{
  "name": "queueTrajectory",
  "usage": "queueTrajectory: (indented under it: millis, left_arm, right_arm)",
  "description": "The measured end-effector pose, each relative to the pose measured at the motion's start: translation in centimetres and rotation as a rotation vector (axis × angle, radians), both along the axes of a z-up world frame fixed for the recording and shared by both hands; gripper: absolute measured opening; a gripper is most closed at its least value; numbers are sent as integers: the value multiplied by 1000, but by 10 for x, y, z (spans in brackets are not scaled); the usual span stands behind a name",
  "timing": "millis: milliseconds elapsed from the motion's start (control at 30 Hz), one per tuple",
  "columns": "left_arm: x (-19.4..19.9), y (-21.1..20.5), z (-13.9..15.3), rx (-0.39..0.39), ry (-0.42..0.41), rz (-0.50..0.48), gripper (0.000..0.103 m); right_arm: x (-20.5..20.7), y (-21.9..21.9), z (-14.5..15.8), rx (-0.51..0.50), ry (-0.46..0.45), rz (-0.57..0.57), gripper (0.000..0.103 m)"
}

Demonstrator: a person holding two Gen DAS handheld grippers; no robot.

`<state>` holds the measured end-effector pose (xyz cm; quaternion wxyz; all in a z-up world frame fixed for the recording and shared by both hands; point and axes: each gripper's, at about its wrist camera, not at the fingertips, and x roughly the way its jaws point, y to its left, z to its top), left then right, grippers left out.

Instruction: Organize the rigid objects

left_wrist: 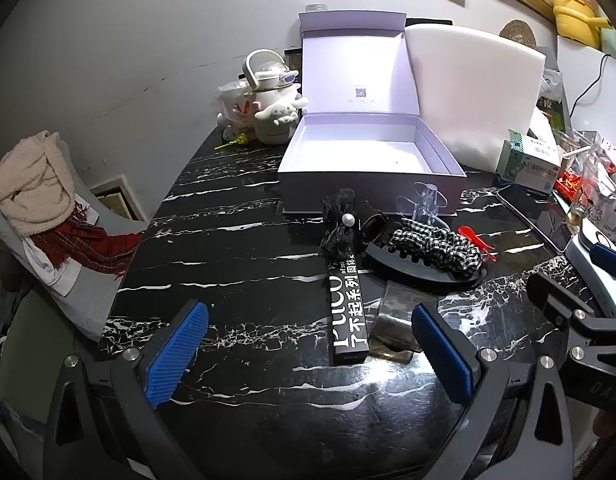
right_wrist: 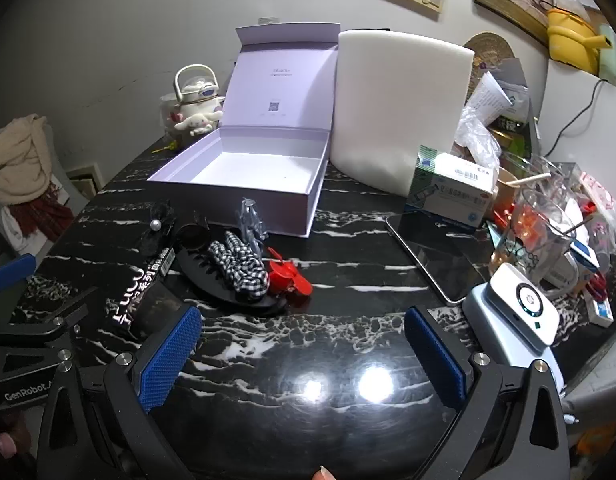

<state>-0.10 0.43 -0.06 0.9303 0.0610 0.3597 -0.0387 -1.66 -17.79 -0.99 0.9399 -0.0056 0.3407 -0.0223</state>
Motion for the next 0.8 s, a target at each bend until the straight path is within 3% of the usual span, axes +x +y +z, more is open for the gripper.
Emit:
queueTrajectory:
  millis: [800]
  left_arm:
    - [4, 9, 2, -5, -11, 8, 103]
  right_arm:
    - [-1, -1, 0, 19, -14, 24, 103]
